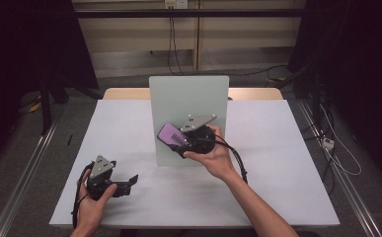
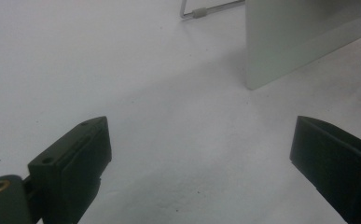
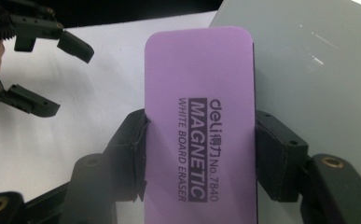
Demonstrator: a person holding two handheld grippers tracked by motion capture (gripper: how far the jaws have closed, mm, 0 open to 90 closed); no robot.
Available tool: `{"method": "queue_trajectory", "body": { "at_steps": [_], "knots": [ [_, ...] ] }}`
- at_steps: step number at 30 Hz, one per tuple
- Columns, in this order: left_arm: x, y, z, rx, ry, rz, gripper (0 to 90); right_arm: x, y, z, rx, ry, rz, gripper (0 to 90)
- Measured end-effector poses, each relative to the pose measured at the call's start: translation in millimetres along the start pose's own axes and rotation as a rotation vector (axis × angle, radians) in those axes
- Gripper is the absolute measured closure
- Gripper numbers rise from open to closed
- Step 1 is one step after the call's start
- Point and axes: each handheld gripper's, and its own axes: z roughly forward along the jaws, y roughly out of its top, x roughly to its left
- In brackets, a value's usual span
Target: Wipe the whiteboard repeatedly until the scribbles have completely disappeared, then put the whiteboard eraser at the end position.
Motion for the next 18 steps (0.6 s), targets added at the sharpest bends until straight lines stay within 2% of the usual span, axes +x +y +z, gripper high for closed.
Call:
{"method": "queue_trajectory", "body": {
  "at_steps": [5,9,18],
  "knots": [
    [-0.3,0.4,0.3,-0.001,-0.002,0.006,5.3,2.2,-1.9,-5.5,-0.001,0.002,-0.002,42.1],
    [-2.2,0.9,0.2,0.008,-0.001,0.014,5.3,1.6,-6.1,-10.2,-0.002,0.008,0.018,42.1],
    [-1.8,0.3,1.4,0.004,0.000,0.003,5.4,-1.7,-14.6,-23.7,0.020,0.027,0.040,42.1]
  ]
}}
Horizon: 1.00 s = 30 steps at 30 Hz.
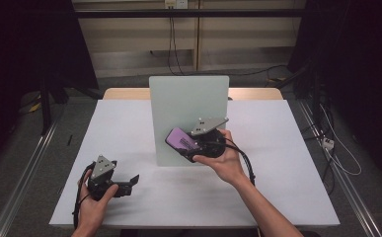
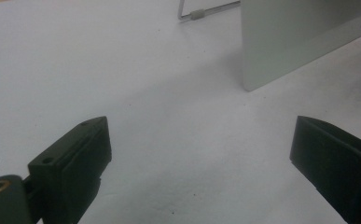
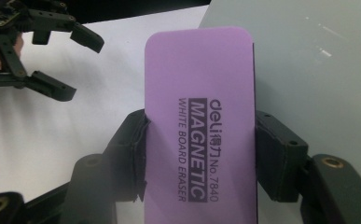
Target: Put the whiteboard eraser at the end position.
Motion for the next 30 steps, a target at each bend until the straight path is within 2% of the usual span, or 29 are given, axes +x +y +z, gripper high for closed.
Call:
{"method": "queue_trajectory", "body": {
  "at_steps": [1,3,9,13,19,26,27,30],
  "knots": [
    [0.2,-0.5,0.9,-0.006,-0.001,-0.012,5.5,-0.8,-0.8,-1.7,0.000,0.002,0.010,42.1],
    [2.0,-0.8,0.0,0.004,-0.003,-0.005,5.6,-1.9,-3.0,-4.0,0.003,0.012,0.021,42.1],
    [1.9,-1.3,-3.3,-0.013,0.003,-0.018,5.5,-1.9,-10.8,-5.6,0.017,0.022,0.041,42.1],
    [1.8,-1.2,-2.7,-0.005,0.003,-0.008,5.5,0.4,-13.0,-8.9,0.030,0.031,0.027,42.1],
    [1.6,-1.6,-3.2,-0.007,0.009,-0.025,5.5,2.4,-20.2,-13.5,0.040,0.049,0.041,42.1],
    [0.0,0.2,-4.4,-0.016,0.014,-0.014,5.5,5.6,-29.9,-15.7,0.059,0.063,0.053,42.1],
    [0.0,0.4,-5.2,-0.006,0.014,0.001,5.6,5.7,-31.2,-15.9,0.064,0.070,0.052,42.1],
    [-0.9,0.4,-6.2,-0.010,0.015,0.000,5.5,6.2,-36.0,-18.0,0.059,0.098,0.082,42.0]
  ]
}}
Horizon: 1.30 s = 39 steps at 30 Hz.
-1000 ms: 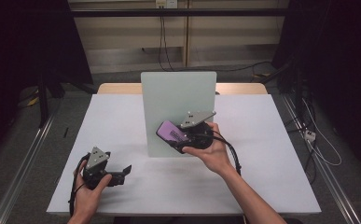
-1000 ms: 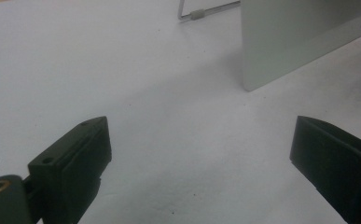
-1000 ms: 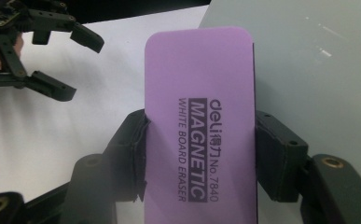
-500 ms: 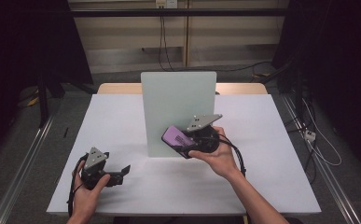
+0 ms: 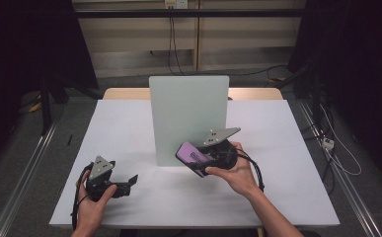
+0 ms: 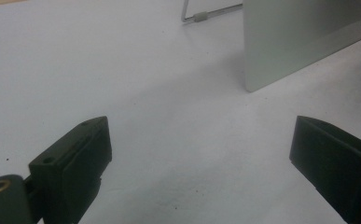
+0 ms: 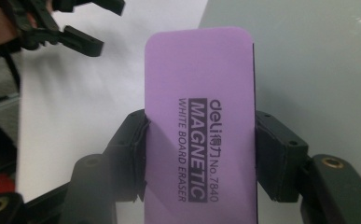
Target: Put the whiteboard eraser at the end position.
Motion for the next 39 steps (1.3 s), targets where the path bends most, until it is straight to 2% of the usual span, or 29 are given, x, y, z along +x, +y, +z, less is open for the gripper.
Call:
{"method": "queue_trajectory", "body": {
  "at_steps": [4,10,20,24,39],
  "knots": [
    [0.1,0.4,-0.2,-0.005,0.009,-0.013,5.5,1.1,-6.3,0.3,0.031,0.003,-0.012,42.1],
    [-0.4,-1.5,0.4,0.002,0.014,-0.022,5.5,5.2,-9.0,0.2,0.079,0.043,-0.036,42.1],
    [1.9,-3.2,-3.2,0.008,0.018,-0.016,5.6,6.0,-12.6,9.8,0.155,0.069,-0.059,42.1],
    [1.6,-3.9,-4.4,-0.005,0.018,-0.023,5.6,8.7,-15.4,13.6,0.186,0.078,-0.067,42.1],
    [2.2,-2.1,-1.1,0.000,0.003,-0.009,5.6,19.6,-23.9,21.4,0.264,0.108,-0.082,42.1]
  ]
}}
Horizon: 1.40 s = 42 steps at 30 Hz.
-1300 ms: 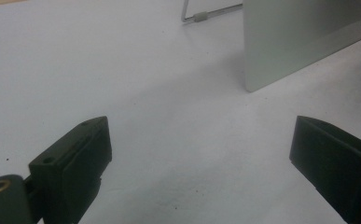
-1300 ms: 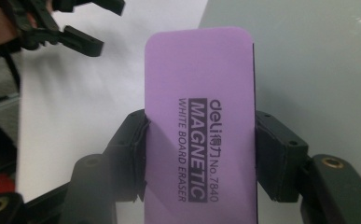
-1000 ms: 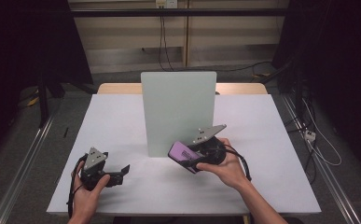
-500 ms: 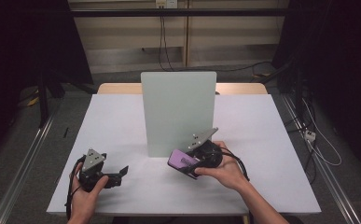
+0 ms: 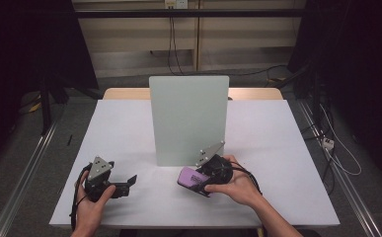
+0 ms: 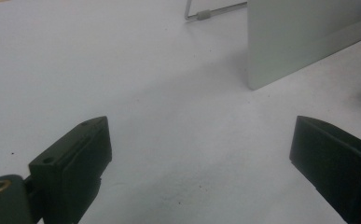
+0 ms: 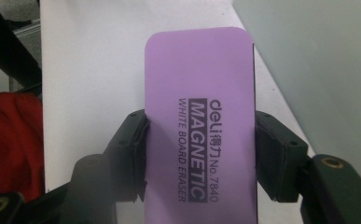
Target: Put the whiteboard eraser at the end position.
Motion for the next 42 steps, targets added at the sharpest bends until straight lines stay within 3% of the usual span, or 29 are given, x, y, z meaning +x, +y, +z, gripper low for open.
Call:
{"method": "queue_trajectory", "body": {
  "at_steps": [6,15,24,42],
  "knots": [
    [-0.5,0.1,-0.9,-0.007,0.008,-0.006,5.5,-4.0,-1.1,6.0,0.023,-0.035,-0.001,42.1],
    [0.0,0.1,0.2,0.002,0.005,0.001,5.5,-5.7,1.7,18.0,0.051,-0.030,-0.020,42.1],
    [-0.8,0.4,1.6,0.002,-0.003,-0.009,5.5,-6.7,-0.8,26.7,0.049,-0.032,-0.008,41.9],
    [-0.6,0.3,1.9,0.004,-0.003,-0.009,5.5,-6.9,-6.3,26.8,0.012,-0.042,0.035,41.1]
  ]
}}
